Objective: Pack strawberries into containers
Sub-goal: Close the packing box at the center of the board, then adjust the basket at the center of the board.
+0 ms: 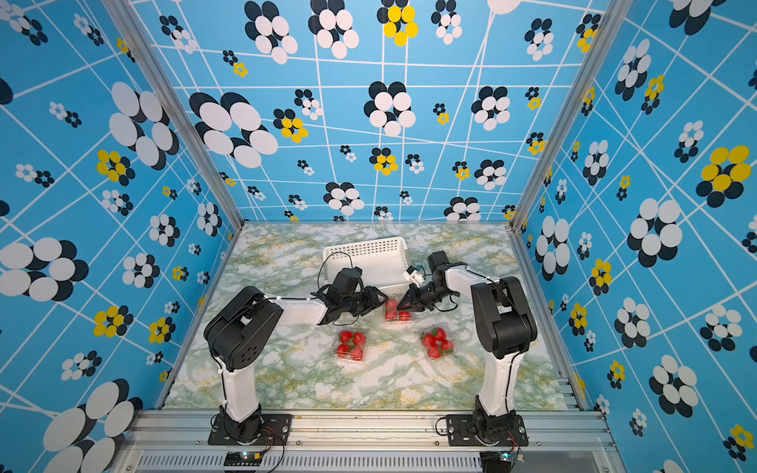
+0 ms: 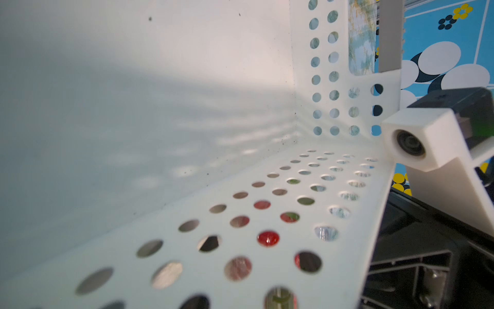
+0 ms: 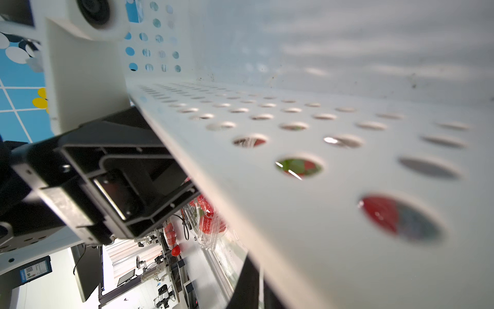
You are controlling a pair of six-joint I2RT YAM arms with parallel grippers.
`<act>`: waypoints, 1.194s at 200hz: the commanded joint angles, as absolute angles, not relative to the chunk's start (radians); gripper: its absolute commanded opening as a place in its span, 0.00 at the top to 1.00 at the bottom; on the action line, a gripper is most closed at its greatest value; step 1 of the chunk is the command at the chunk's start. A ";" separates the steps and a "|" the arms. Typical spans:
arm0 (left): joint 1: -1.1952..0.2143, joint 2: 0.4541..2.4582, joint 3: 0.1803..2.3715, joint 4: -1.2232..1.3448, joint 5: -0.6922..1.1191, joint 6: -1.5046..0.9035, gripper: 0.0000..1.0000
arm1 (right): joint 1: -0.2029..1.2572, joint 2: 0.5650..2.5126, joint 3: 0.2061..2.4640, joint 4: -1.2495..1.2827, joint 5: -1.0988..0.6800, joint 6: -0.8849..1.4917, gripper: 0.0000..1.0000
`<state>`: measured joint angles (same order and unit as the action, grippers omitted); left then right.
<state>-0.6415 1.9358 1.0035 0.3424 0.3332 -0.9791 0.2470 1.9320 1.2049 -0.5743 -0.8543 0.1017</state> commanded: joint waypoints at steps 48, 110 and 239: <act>-0.590 1.907 0.999 0.333 0.363 -0.956 0.49 | 0.235 1.887 1.185 -0.636 -0.819 0.103 0.91; -0.622 1.883 0.949 0.411 0.403 -0.999 0.44 | 0.238 1.885 1.174 -0.636 -0.808 0.114 0.93; -0.634 1.942 1.020 0.323 0.385 -0.947 0.42 | 0.253 1.896 1.177 -0.657 -0.790 0.103 0.94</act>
